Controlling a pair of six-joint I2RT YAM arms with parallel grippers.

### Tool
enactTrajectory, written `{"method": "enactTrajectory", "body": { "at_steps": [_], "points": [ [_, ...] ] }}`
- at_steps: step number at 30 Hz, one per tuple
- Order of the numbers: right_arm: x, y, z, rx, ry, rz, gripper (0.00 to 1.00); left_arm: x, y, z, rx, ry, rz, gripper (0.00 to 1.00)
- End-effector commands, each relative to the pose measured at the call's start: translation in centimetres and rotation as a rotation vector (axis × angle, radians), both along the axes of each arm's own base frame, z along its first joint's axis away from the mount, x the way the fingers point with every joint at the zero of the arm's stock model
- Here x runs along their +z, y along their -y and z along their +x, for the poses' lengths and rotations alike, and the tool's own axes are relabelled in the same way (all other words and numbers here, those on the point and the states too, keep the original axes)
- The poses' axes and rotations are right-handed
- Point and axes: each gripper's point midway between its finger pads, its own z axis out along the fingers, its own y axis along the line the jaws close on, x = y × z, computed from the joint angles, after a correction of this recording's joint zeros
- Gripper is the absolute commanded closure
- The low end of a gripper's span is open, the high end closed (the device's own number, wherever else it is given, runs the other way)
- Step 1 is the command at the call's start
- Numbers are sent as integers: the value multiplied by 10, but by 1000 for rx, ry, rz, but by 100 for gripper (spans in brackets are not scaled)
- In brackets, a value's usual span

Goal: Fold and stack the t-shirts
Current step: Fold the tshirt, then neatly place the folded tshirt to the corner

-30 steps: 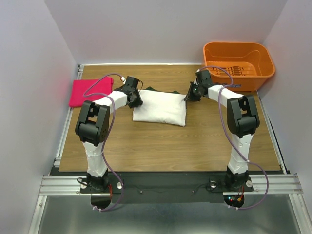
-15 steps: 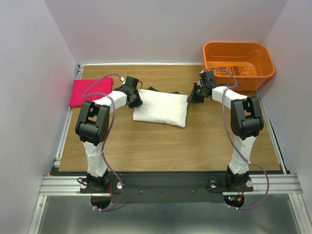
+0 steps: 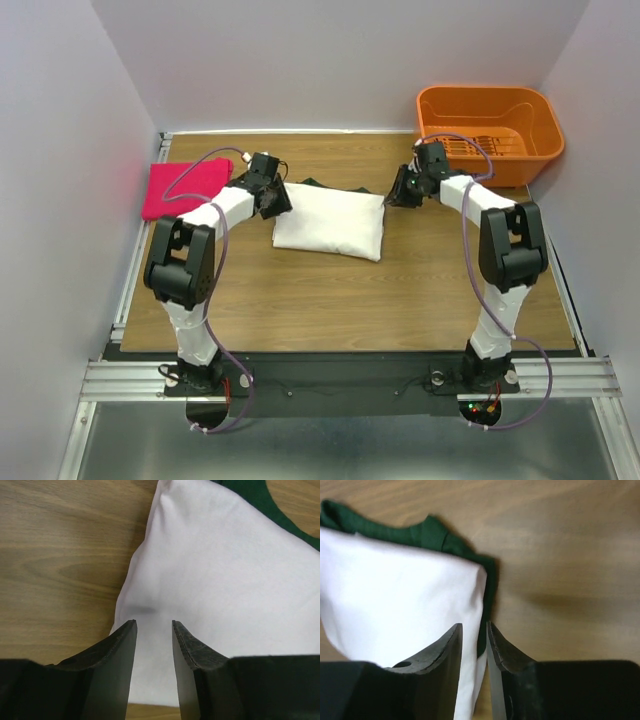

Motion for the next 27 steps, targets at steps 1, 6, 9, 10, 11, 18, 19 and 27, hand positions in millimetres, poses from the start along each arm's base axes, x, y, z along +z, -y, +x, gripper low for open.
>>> {"method": "enactTrajectory", "body": {
  "at_steps": [1, 6, 9, 10, 11, 18, 19, 27],
  "points": [
    [53, -19, -27, 71, 80, 60, 68, 60, -5, -9, -3, 119, -22, 54],
    [56, -63, -81, 217, 68, 65, 55, 60, -13, -41, -15, 107, -18, 49],
    [58, -89, -99, 305, 117, -33, 47, 59, -30, -61, 13, 116, 24, 46],
    [57, -94, -101, 335, 133, -68, 46, 59, -38, -65, 22, 119, 36, 44],
    [59, -99, -103, 359, 146, -91, 44, 51, -45, -74, 30, 99, 51, 43],
    [67, -167, -111, 600, 278, -304, 30, 52, -109, -102, 143, 136, 95, 19],
    [66, -175, -111, 637, 297, -327, 30, 51, -115, -104, 152, 136, 96, 17],
    [50, -240, -100, 798, 408, -476, 22, 41, -146, -111, 217, 161, 116, 1]
  ]
}}
